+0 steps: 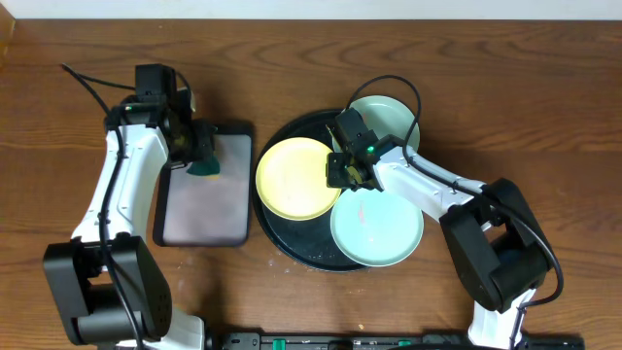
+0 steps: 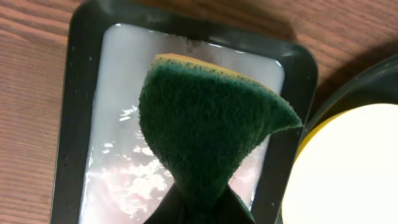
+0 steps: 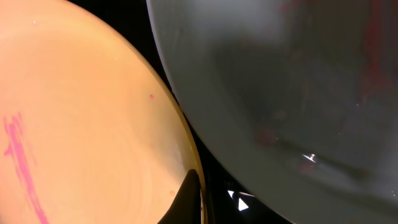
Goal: Clean dirty plates on tray and stack at the side
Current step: 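Grasp the green sponge from the soap tray with the left gripper, then scrub the yellow plate with the sponge in the left gripper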
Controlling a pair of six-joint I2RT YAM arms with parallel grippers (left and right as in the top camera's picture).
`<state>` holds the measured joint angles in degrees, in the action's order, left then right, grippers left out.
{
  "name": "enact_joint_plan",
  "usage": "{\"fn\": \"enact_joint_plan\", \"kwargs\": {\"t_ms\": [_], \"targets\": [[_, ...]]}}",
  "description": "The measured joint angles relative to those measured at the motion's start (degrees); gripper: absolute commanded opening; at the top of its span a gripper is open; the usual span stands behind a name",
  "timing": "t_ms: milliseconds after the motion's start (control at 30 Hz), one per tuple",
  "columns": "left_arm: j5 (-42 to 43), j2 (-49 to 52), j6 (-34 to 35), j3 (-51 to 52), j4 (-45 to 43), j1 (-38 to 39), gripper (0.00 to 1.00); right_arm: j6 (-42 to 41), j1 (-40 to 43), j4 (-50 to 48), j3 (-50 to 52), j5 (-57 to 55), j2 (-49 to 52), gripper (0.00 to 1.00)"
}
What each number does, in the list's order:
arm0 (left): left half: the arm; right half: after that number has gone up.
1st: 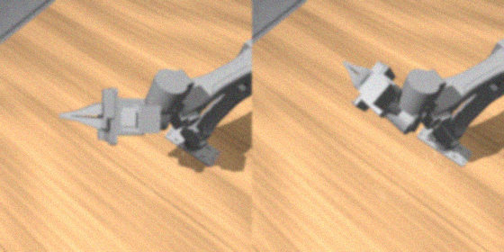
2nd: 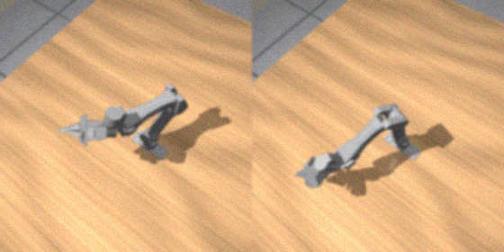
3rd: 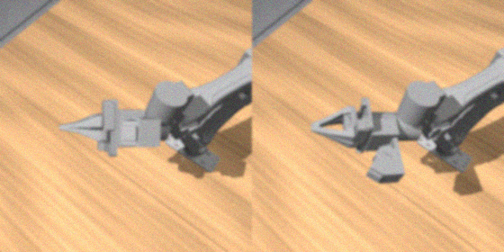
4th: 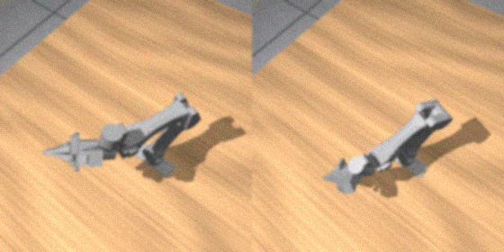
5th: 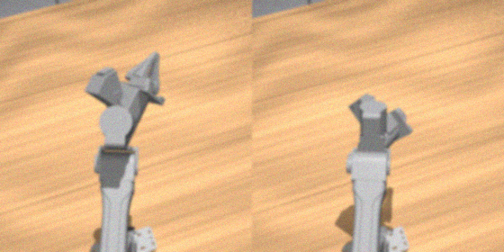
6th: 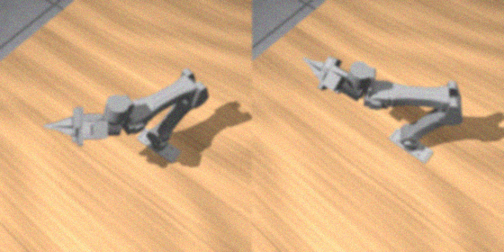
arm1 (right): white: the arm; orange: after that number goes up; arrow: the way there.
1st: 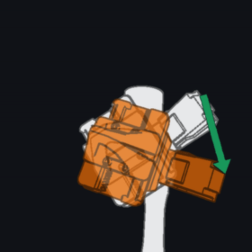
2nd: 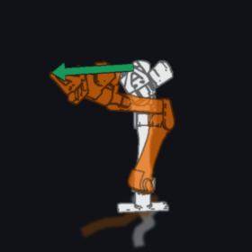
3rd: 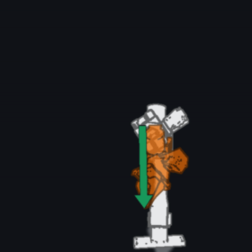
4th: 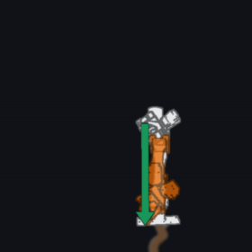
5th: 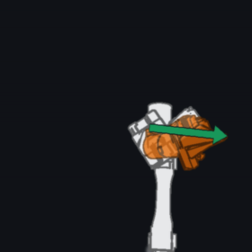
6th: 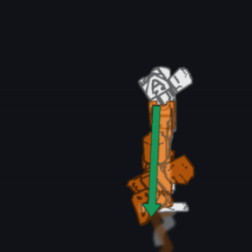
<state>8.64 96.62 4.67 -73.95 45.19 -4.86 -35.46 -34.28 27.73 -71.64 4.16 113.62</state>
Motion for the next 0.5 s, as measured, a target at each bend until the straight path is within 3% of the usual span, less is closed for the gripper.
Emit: {"fn": "enact_joint_plan", "kwargs": {"t_ms": [500], "targets": [[0.00, 1.31, 0.09, 0.15, 1.29, 0.04, 0.07, 0.09, 0.02, 0.04, 0.00, 0.00, 0.00, 0.01]]}}
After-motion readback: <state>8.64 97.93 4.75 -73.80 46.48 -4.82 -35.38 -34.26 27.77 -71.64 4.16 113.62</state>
